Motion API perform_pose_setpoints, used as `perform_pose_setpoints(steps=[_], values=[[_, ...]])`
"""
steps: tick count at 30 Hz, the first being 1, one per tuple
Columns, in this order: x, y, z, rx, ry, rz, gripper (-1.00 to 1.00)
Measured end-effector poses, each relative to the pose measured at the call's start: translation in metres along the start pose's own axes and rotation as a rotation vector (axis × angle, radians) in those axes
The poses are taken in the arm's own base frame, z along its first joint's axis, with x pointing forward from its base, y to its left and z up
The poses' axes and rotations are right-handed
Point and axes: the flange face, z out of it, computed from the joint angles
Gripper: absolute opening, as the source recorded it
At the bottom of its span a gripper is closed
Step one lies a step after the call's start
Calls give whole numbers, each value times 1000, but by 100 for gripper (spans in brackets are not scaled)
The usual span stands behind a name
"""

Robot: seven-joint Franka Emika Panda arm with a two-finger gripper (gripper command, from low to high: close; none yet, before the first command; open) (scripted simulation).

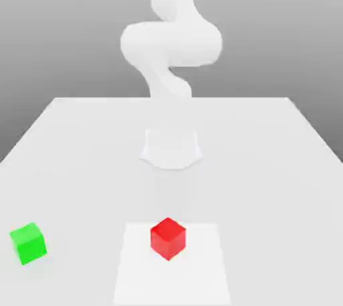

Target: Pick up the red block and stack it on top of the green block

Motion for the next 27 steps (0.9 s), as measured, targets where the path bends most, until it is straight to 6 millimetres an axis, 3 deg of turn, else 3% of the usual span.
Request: perform_pose_setpoints(steps=[6, 13, 18, 25, 26, 27], values=[[-40, 40, 148, -120, -194, -225, 0], [-129, 119, 277, -218, -451, -490, 0], [-207, 190, 331, -256, -649, -670, 0], [-249, 228, 380, -261, -686, -702, 0], [-252, 231, 385, -261, -687, -702, -100], [-252, 231, 385, -261, -687, -702, -100]])
